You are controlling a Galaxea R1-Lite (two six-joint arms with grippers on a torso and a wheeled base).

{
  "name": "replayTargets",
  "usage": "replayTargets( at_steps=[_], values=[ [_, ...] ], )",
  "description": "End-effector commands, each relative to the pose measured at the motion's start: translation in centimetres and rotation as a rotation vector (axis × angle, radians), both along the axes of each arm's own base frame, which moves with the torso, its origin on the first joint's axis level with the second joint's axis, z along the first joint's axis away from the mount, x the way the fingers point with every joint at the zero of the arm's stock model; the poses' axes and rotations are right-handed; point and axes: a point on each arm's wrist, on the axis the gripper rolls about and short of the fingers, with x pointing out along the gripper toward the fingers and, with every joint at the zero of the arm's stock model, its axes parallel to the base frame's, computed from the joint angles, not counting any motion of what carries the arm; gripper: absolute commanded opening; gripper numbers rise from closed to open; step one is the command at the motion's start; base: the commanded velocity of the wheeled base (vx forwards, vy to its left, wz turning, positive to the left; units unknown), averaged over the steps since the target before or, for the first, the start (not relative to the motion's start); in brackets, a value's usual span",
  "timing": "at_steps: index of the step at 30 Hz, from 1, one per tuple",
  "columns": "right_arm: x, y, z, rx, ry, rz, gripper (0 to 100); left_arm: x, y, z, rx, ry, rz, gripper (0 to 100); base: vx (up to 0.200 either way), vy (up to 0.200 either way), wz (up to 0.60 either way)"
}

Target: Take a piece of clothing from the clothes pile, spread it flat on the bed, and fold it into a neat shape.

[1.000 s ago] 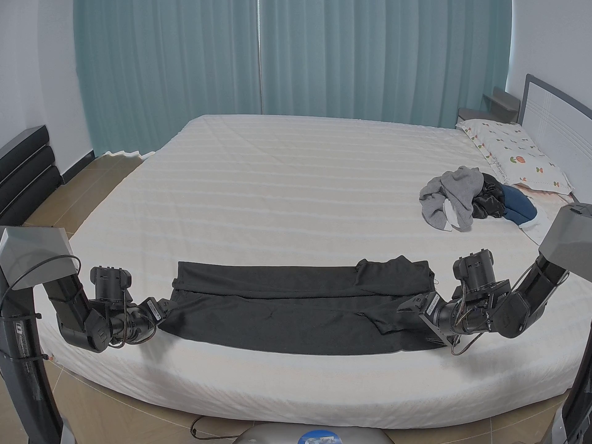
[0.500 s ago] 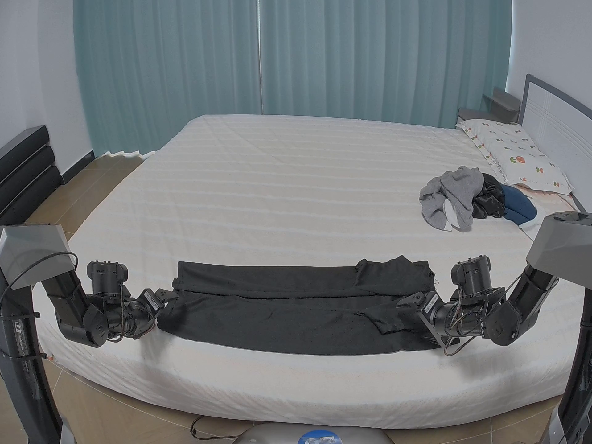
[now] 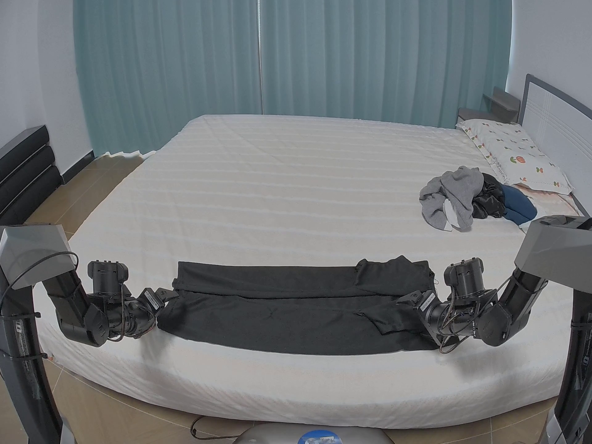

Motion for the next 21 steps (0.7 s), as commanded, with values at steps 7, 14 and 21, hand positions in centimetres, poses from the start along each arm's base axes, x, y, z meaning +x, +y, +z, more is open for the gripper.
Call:
replayTargets(
  at_steps=[7,14,21],
  values=[
    [-0.2,-0.1,-0.05,-0.019,-0.001,-0.02,0,-0.01,0.01,-0.09,0.0,0.002,0.0,100,0.0,0.0,0.0],
    [-0.3,-0.18,-0.02,-0.021,0.002,-0.023,0,-0.01,0.01,-0.09,0.0,0.002,0.0,100,0.0,0.0,0.0],
    [-0.69,-0.29,-0.02,-0.024,0.01,-0.022,0,-0.01,0.01,-0.09,0.0,0.002,0.0,100,0.0,0.0,0.0]
  ],
)
